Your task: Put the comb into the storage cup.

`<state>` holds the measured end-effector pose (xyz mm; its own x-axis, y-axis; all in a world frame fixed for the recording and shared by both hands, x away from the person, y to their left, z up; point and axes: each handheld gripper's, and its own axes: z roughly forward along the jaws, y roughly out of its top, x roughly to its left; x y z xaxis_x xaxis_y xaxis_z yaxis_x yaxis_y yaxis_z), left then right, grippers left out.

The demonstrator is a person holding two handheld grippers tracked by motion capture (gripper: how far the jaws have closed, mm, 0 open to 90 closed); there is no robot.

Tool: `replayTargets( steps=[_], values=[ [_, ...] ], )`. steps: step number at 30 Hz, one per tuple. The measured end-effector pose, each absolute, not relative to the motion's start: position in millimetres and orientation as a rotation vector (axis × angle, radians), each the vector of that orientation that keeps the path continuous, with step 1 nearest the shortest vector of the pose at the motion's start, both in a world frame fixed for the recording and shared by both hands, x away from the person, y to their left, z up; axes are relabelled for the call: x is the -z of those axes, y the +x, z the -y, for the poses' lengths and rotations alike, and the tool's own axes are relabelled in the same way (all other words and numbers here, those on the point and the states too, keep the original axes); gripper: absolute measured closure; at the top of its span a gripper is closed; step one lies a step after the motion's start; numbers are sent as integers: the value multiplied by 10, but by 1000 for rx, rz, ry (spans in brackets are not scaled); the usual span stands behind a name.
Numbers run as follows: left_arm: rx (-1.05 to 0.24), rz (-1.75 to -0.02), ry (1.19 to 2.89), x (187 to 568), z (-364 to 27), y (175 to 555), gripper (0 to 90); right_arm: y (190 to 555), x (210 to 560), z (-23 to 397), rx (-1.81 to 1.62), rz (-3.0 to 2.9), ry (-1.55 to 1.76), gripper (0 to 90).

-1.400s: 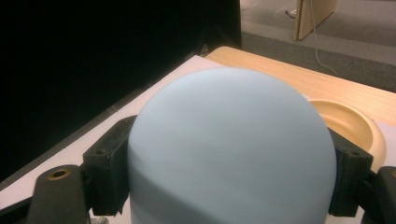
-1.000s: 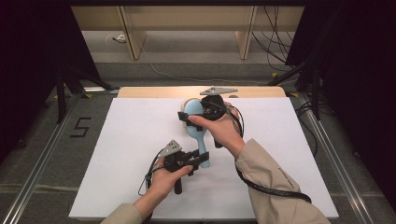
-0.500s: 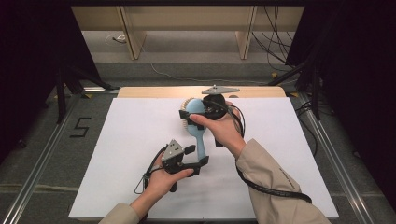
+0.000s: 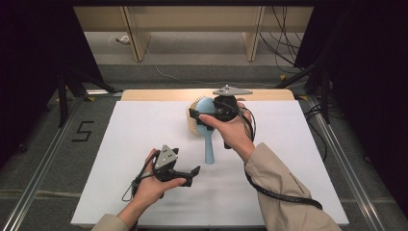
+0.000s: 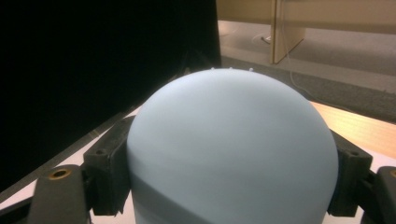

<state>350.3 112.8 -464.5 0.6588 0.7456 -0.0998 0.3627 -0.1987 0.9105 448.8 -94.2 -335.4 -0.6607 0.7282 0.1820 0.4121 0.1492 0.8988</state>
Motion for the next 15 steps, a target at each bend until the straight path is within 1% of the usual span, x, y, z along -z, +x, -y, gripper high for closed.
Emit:
replayTargets(
  steps=[8, 15],
  values=[
    [-518, -915, 1798, 4657, -1445, 3433, 0, 4506, 3346, 958, -1520, -2096, 1093, 214],
    [-544, -925, 1781, 4652, -1578, 3399, 0, 4520, 3342, 968, -1519, -2072, 1088, 214]
  ],
)
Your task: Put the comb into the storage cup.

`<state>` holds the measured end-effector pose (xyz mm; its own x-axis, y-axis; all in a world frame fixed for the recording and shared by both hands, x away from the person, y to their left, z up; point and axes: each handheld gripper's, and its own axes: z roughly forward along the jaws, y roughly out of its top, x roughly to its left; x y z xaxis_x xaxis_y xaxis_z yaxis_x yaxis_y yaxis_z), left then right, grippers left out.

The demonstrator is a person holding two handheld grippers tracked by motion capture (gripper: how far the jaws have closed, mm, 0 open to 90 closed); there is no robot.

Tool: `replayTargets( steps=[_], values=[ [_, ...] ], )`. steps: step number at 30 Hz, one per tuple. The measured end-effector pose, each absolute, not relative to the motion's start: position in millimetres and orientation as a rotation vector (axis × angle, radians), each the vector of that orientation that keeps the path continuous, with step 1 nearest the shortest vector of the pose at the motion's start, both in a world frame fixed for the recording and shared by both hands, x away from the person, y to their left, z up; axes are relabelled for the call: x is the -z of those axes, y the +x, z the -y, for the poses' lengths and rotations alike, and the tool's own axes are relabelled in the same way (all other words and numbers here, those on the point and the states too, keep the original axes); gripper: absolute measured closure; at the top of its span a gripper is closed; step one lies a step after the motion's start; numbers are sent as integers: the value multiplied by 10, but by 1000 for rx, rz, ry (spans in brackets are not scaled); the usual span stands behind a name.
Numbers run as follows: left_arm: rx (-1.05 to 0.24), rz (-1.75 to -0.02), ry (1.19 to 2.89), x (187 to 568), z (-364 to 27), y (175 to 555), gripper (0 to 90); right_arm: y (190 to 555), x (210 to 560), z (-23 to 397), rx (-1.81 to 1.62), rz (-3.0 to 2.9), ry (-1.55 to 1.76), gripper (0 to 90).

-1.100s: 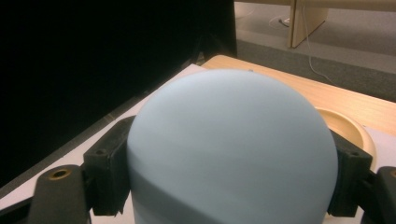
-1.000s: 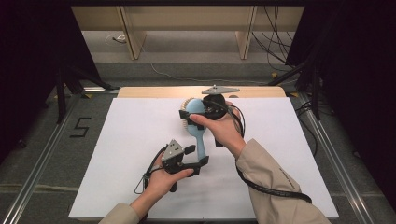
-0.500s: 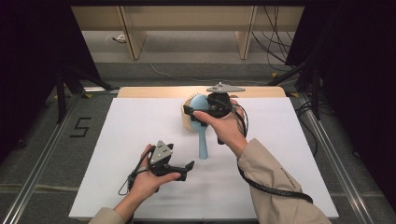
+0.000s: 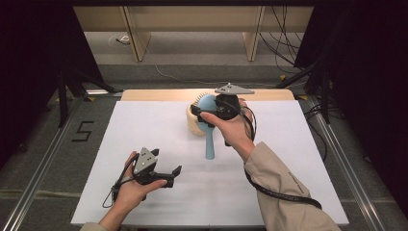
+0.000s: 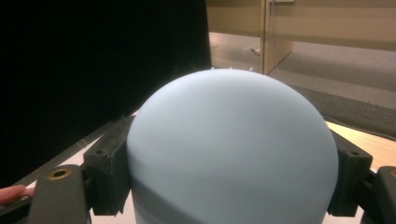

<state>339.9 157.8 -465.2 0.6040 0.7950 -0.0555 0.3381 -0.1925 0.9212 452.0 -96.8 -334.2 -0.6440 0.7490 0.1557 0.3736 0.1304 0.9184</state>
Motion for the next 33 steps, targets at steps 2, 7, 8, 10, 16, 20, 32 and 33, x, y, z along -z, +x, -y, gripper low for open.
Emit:
replayTargets(
  steps=[2, 7, 8, 10, 16, 20, 32, 33],
  values=[
    [-548, -932, 1775, 4657, -1606, 3392, 0, 4525, 3340, 975, -1519, -2067, 1085, 214],
    [-553, -935, 1771, 4667, -1662, 3377, 0, 4535, 3336, 989, -1519, -2052, 1078, 214],
    [-555, -935, 1771, 4669, -1669, 3374, 0, 4539, 3334, 993, -1518, -2048, 1077, 214],
    [-563, -936, 1772, 4674, -1679, 3371, 0, 4545, 3333, 997, -1516, -2044, 1072, 214],
    [-575, -933, 1774, 4677, -1696, 3371, 0, 4570, 3318, 1017, -1521, -2012, 1052, 214],
    [-577, -934, 1776, 4687, -1698, 3375, 0, 4581, 3306, 1030, -1525, -1993, 1043, 214],
    [-576, -938, 1778, 4704, -1693, 3379, 0, 4617, 3276, 1070, -1539, -1943, 1019, 214],
    [-575, -937, 1778, 4706, -1691, 3379, 0, 4620, 3272, 1074, -1539, -1939, 1019, 214]
  ],
)
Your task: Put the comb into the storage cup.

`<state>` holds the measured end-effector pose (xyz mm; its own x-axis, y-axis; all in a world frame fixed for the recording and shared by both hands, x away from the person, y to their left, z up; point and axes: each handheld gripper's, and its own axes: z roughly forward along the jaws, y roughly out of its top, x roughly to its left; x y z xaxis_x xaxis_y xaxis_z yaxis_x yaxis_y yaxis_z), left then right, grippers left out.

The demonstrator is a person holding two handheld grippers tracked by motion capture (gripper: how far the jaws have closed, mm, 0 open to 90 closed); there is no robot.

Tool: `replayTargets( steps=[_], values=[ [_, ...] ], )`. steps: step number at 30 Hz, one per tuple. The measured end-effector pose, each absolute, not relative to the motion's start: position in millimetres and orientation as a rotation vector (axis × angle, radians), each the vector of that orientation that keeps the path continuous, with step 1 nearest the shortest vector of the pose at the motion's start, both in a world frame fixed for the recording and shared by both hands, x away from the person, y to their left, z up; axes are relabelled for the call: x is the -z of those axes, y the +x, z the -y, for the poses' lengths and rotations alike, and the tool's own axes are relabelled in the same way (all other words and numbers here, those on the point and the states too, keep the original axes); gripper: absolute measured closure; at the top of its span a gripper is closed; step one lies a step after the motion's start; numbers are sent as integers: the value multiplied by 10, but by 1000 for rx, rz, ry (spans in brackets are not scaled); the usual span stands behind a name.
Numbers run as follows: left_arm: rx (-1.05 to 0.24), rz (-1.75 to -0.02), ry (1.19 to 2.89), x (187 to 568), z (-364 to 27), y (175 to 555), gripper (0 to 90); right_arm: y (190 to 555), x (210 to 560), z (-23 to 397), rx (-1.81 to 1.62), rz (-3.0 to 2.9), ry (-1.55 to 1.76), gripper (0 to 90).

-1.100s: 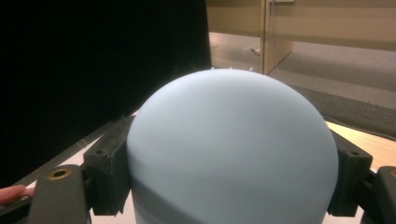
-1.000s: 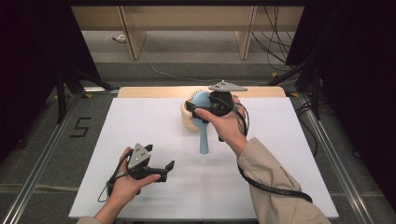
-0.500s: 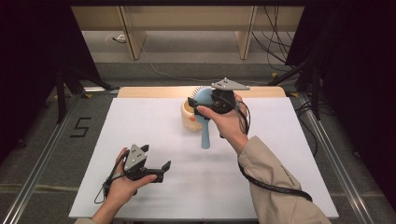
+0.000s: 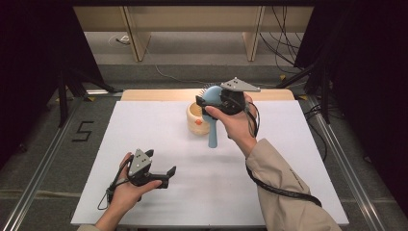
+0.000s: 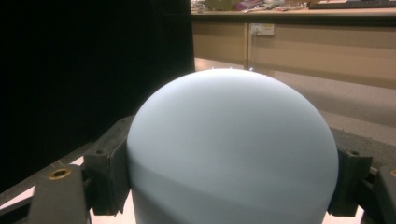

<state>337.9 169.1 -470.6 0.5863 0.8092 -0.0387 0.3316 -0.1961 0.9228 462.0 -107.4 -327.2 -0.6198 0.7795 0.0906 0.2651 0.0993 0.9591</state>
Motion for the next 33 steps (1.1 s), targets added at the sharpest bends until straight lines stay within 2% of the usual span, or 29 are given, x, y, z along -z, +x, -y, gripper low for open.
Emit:
replayTargets(
  steps=[33],
  values=[
    [-575, -938, 1779, 4709, -1687, 3382, 0, 4742, 3192, 1186, -1552, -1834, 993, 214]
  ],
)
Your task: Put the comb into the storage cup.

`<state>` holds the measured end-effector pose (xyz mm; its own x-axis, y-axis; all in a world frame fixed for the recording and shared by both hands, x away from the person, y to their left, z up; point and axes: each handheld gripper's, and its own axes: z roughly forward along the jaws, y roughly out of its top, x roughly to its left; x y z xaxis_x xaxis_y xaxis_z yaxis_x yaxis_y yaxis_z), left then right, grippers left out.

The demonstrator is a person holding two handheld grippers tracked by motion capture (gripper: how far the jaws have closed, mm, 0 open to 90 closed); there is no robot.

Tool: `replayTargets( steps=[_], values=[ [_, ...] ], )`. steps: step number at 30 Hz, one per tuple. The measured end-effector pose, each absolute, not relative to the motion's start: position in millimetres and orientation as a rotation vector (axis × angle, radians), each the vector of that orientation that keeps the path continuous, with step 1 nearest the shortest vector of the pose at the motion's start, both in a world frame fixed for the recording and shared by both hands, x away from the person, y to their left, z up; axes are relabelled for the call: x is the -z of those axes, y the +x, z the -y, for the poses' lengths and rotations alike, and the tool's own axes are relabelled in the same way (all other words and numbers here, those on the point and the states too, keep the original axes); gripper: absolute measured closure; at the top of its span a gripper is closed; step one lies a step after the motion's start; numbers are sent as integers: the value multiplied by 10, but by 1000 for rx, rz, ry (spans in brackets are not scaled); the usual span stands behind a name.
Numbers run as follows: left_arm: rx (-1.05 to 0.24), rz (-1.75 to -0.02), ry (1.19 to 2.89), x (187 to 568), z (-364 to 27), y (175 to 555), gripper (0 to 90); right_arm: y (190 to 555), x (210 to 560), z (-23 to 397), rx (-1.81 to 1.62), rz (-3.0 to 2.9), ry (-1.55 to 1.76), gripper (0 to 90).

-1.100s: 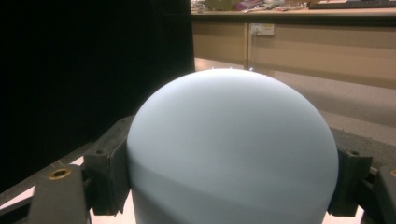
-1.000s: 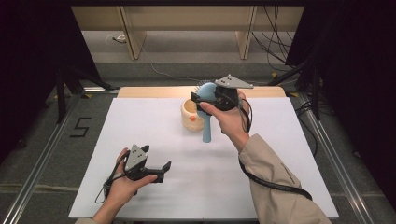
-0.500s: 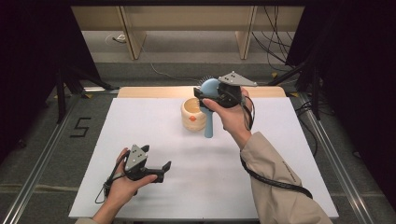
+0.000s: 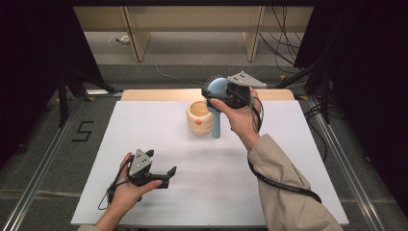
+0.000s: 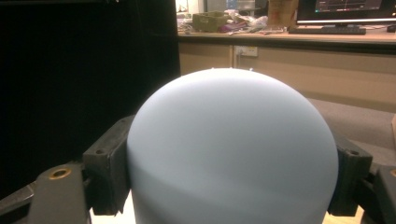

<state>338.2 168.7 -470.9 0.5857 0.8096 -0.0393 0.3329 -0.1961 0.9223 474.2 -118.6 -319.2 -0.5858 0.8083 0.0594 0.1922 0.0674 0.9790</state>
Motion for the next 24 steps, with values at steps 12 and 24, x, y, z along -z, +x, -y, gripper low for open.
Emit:
replayTargets(
  steps=[12, 24],
  values=[
    [-574, -937, 1780, 4710, -1686, 3382, 0, 4783, 3153, 1204, -1556, -1807, 987, 214],
    [-574, -934, 1780, 4710, -1681, 3381, 0, 4810, 3125, 1201, -1555, -1793, 979, 214]
  ],
)
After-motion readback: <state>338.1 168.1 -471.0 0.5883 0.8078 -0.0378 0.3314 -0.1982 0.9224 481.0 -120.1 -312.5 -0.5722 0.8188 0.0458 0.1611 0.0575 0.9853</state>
